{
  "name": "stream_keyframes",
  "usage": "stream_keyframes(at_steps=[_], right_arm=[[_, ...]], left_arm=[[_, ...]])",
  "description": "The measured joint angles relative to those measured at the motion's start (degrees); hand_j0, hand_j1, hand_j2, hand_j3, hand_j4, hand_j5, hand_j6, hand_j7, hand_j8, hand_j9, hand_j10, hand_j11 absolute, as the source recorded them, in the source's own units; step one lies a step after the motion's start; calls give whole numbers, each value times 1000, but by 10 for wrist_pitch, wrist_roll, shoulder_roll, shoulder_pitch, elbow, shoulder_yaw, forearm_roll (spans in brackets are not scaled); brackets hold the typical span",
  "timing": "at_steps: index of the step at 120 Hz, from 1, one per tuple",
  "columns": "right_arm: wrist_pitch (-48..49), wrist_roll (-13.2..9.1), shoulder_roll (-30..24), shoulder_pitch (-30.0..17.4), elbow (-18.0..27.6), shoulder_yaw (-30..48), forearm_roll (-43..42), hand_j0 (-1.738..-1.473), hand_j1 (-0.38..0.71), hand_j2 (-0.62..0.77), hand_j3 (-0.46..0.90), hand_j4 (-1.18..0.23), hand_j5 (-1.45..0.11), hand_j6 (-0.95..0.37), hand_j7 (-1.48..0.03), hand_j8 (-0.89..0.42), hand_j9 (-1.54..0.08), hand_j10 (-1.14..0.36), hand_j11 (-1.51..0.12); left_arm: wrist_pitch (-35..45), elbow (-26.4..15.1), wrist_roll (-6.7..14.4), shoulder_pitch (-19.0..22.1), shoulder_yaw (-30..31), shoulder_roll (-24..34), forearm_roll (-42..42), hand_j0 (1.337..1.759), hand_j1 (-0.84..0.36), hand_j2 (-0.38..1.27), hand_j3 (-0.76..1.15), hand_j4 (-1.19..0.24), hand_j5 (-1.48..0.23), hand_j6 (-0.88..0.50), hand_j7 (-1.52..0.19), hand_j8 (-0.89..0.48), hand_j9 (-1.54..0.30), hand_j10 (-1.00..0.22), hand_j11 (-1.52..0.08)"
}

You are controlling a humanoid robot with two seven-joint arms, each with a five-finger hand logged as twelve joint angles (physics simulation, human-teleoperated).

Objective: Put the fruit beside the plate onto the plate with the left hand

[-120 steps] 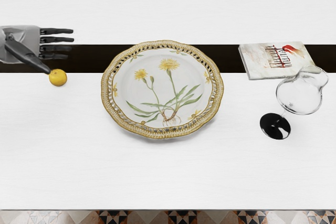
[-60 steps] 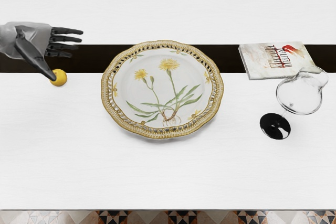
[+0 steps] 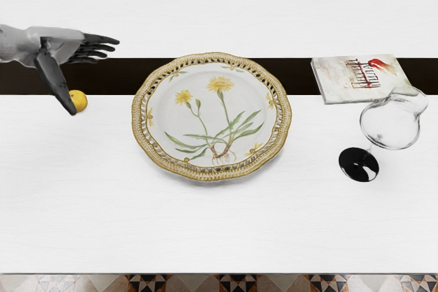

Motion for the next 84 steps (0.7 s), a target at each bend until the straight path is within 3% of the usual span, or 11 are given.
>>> stream_keyframes(at_steps=[21,41,61,84], right_arm=[[0,-1,0,0,-1,0,0,-1658,-317,-5,0,-26,-34,-26,-34,-26,-34,-26,-34],[0,-1,0,0,0,0,0,-1658,-317,-5,0,-27,-35,-27,-35,-27,-35,-27,-35],[0,-1,0,0,-1,0,0,-1658,-317,-5,0,-27,-35,-27,-35,-27,-35,-27,-35],[0,-1,0,0,0,0,0,-1658,-317,-5,0,-27,-34,-27,-34,-27,-34,-27,-34]], left_arm=[[0,2,-96,35,1,-19,68,1658,349,1,0,-4,-1,-5,0,-4,0,-3,0],[0,13,-160,53,1,-17,99,1658,349,1,0,-4,-1,-5,0,-4,0,-3,0],[17,31,-207,79,2,-17,134,1658,349,2,0,-4,-1,-5,0,-5,0,-3,0],[47,56,-233,94,2,-8,165,1658,349,2,0,-5,-1,-6,0,-5,0,-4,0]])
